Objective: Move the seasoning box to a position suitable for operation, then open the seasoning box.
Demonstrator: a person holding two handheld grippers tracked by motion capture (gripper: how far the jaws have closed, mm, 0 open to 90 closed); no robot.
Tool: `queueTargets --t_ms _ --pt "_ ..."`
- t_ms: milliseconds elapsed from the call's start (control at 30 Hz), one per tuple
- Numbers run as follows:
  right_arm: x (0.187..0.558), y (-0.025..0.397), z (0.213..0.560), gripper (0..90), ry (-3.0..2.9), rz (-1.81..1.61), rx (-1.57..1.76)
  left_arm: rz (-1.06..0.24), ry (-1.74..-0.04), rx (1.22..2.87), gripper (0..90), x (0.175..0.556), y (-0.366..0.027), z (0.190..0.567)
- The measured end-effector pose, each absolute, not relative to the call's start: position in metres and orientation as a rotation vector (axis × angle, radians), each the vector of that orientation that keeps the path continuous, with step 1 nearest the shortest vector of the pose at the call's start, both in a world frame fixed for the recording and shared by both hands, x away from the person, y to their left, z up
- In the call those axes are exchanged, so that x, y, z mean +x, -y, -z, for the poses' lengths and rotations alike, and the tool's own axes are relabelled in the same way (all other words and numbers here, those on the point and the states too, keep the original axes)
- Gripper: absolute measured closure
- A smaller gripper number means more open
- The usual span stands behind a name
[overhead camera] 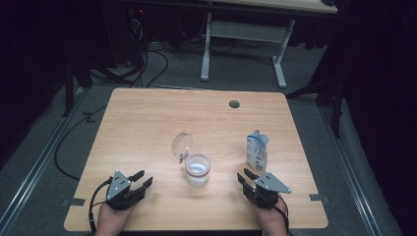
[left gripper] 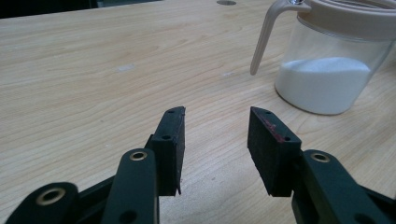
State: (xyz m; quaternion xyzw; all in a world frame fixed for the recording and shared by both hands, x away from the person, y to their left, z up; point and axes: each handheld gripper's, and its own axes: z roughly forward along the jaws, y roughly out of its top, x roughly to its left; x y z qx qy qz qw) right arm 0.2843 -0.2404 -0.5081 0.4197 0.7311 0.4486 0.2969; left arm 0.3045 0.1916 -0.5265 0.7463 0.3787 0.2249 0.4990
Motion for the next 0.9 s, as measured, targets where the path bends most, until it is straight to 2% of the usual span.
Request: queueTargets --t_ms 200,333,633,667,733,900 --pt "0.284 0.237 0.510 67.3 -1.955 -1.190 1.112 -0.514 -0.929 1.801 57.3 0.306 -0.188 0.523" --pt "0.286 0.233 0.510 70.4 -1.970 -1.196 1.101 -0.502 -0.941 1.791 61.1 0.306 -0.185 0.521" --pt "0.289 0.220 0.514 78.1 -2.015 -1.196 1.086 -0.486 -0.978 1.757 72.8 0.315 -0.175 0.515" --pt "0.289 0.215 0.514 80.5 -2.024 -1.197 1.074 -0.476 -0.985 1.752 77.6 0.318 -0.172 0.514" --pt "0.290 0.213 0.514 81.4 -2.028 -1.198 1.073 -0.474 -0.988 1.753 81.0 0.319 -0.171 0.513" --pt "0.293 0.202 0.514 87.2 -2.050 -1.214 1.054 -0.457 -1.002 1.743 86.7 0.329 -0.161 0.509"
